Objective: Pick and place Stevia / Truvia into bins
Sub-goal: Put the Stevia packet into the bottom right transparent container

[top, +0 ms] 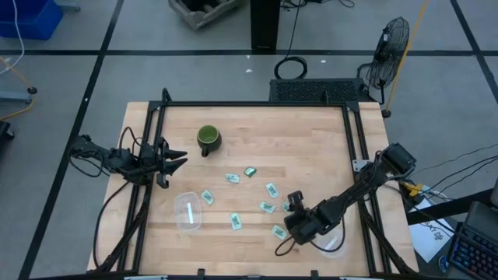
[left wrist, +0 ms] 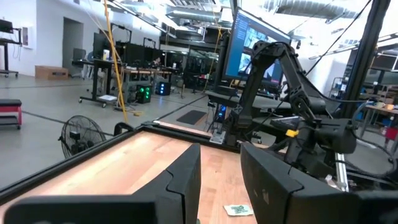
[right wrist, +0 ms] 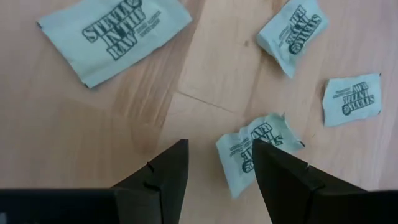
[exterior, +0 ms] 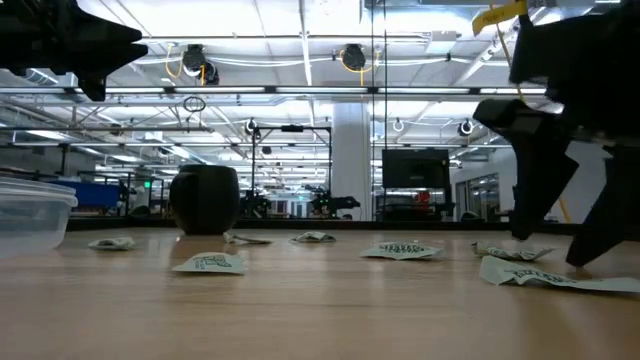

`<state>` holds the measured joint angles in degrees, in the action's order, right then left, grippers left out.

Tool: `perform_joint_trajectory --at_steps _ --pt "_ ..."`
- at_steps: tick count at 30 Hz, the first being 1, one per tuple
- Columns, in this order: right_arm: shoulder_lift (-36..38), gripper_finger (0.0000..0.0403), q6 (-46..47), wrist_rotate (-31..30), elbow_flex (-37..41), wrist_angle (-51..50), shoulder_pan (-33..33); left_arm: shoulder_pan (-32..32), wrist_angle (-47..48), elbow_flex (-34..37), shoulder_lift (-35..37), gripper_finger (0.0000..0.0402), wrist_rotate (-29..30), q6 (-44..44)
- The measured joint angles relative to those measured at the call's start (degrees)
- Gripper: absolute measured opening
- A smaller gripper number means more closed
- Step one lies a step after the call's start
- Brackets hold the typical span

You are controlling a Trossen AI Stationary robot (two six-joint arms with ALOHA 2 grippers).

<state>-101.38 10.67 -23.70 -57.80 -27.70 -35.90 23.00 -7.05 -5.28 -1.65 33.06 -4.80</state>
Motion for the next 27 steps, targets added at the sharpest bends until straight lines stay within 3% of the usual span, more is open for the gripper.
perform_joint_trajectory --at_steps 8,21,27 --pt "-2.66 0.0161 0.58 -1.81 -0.18 0.2 0.54 0.0 -0.07 0.0 0.02 0.0118 0.02 0.0" --pt "-2.98 0.0059 2.58 -0.27 -0.05 -2.37 1.71 0.0 -0.07 0.0 0.0 0.0118 0.02 0.02" --pt "-2.98 0.0033 4.94 -0.26 0.0 -3.87 1.73 0.0 -0.07 0.0 0.0 0.0118 0.02 0.02"
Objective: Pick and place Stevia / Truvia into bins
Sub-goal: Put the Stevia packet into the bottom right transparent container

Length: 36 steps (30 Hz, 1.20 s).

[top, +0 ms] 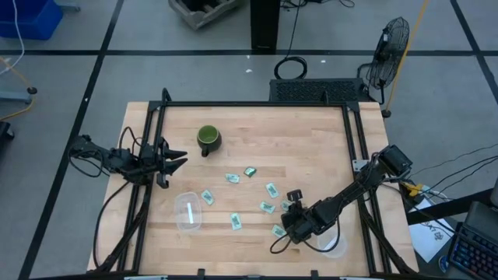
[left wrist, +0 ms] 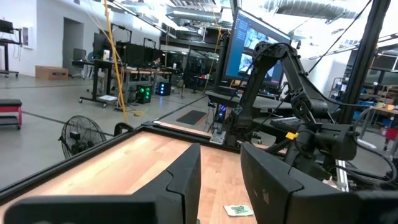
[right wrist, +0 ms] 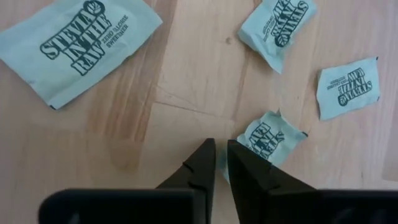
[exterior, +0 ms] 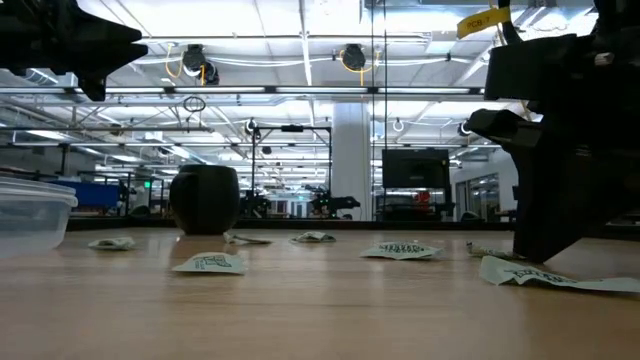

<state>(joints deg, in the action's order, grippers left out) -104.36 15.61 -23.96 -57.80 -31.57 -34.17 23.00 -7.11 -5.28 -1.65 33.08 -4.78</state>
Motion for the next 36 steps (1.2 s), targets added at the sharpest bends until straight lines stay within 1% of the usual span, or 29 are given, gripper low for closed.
perform_joint_trajectory --at_steps 3,5,14,16,24,30,36 --pt "0.0 0.0015 -0.62 -0.32 0.04 0.02 0.0 0.0 0.0 0.0 0.0 0.0118 0.0 0.0" --pt "-0.02 0.0004 -1.59 -1.66 0.04 0.04 -0.05 0.0 0.0 0.0 0.0 0.0118 0.0 0.0" --pt "0.76 0.0001 -1.93 -5.83 0.15 -0.36 -1.2 0.0 0.02 0.0 0.0 0.0118 0.02 1.07" --pt "1.43 0.0 -1.94 -6.0 0.31 -0.56 -1.55 0.0 0.01 0.0 0.0 0.0118 0.04 1.07" --pt "6.51 0.0 -1.33 -8.93 0.2 0.07 -3.47 0.0 0.02 0.0 0.02 0.0118 0.04 1.13" --pt "9.92 0.0 0.05 -8.97 0.2 0.12 -4.75 0.0 0.07 0.0 0.0 0.0118 0.04 1.37" --pt "14.29 0.0 3.5 -8.82 0.15 -0.24 -8.17 0.0 0.43 0.0 0.0 0.0118 0.04 1.53"
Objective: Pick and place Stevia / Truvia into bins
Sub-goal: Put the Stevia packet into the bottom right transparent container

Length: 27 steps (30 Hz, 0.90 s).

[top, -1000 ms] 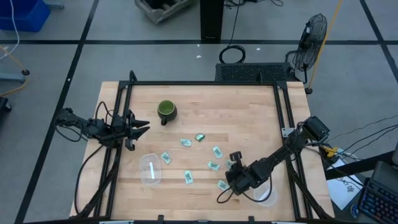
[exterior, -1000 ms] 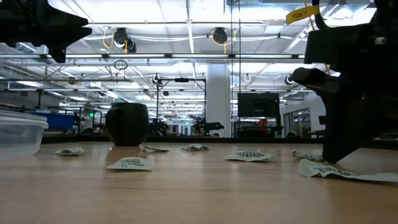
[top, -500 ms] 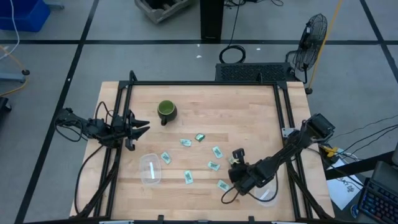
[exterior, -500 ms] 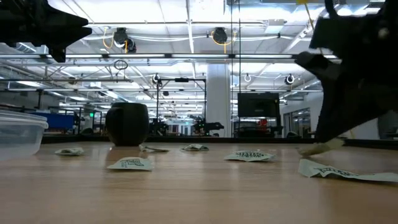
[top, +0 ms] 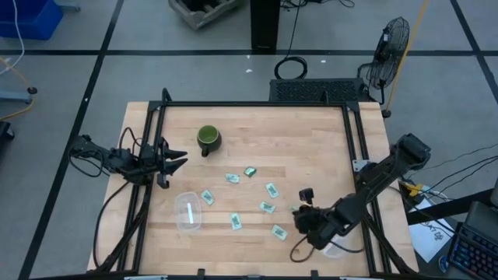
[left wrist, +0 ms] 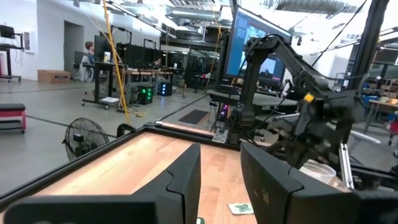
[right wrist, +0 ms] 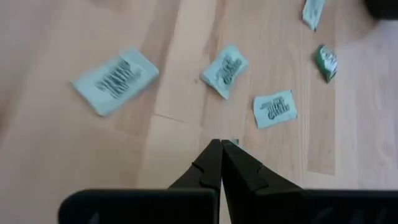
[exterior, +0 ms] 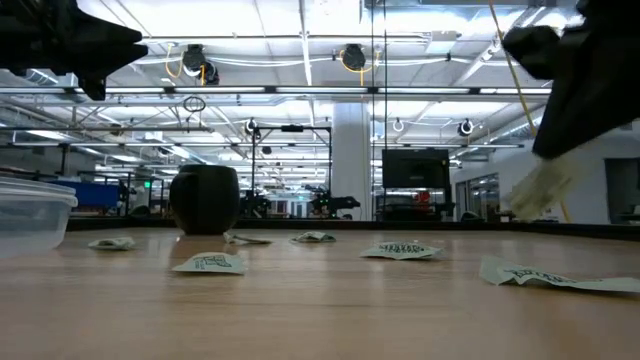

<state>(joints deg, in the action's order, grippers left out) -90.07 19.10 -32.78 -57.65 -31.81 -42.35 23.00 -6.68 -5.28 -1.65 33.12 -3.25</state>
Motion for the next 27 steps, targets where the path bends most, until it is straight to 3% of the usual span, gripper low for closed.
perform_joint_trajectory --at_steps 17,27 --pt "14.11 0.0 20.52 7.55 -0.08 -4.65 -13.89 -0.01 1.15 0.0 0.0 0.0118 0.52 0.07" --pt "16.1 0.0 38.59 10.56 0.1 -9.19 -19.56 0.0 1.27 0.0 0.0 0.0118 0.51 0.04"
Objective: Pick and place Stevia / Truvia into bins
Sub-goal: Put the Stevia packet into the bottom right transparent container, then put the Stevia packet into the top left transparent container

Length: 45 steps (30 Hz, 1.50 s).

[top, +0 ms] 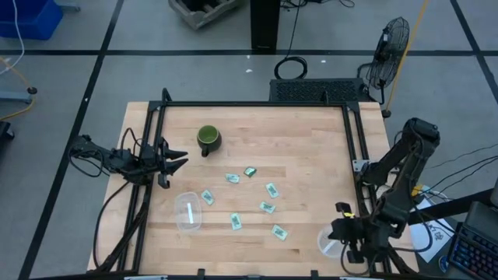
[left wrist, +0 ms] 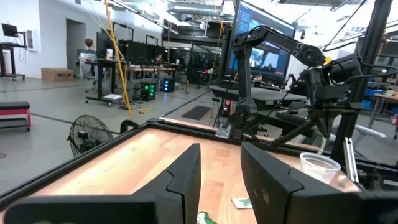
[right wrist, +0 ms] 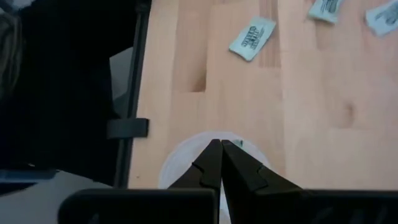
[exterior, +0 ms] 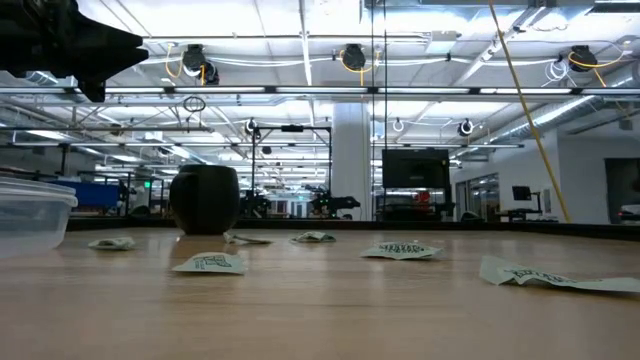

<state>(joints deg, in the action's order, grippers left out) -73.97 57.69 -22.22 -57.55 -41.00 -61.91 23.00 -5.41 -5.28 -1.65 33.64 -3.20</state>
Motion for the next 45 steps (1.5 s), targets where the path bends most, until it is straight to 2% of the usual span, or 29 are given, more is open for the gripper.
perform_joint_trajectory --at_steps 12,19,28,31,35,41,45 --pt "-0.31 0.0 8.61 5.66 10.25 11.86 0.02 0.0 -0.44 0.0 0.0 0.0118 -0.03 -0.09" --pt "-0.31 0.0002 7.19 5.98 12.38 16.4 0.06 0.0 -0.42 0.0 0.0 0.0118 -0.08 -1.01" --pt "-0.31 0.0046 5.52 4.13 12.47 17.11 0.78 -0.01 -0.76 0.0 0.01 0.0118 -0.19 -1.36" --pt "-0.28 0.0066 0.91 2.52 12.47 20.09 2.45 0.0 -0.79 0.0 0.02 0.0118 -0.36 -1.88" --pt "0.34 0.0081 -12.08 2.34 12.47 28.74 6.09 0.0 -1.1 0.0 0.0 0.0118 -0.38 -5.71" --pt "1.33 0.0081 -35.53 -1.85 12.47 41.42 11.69 -0.02 -6.87 0.0 -1.38 0.0118 -3.23 -6.2" --pt "1.35 0.0076 -46.25 -3.95 12.47 46.5 14.78 -0.02 -9.24 0.0 -6.39 0.0118 -3.54 -5.11"
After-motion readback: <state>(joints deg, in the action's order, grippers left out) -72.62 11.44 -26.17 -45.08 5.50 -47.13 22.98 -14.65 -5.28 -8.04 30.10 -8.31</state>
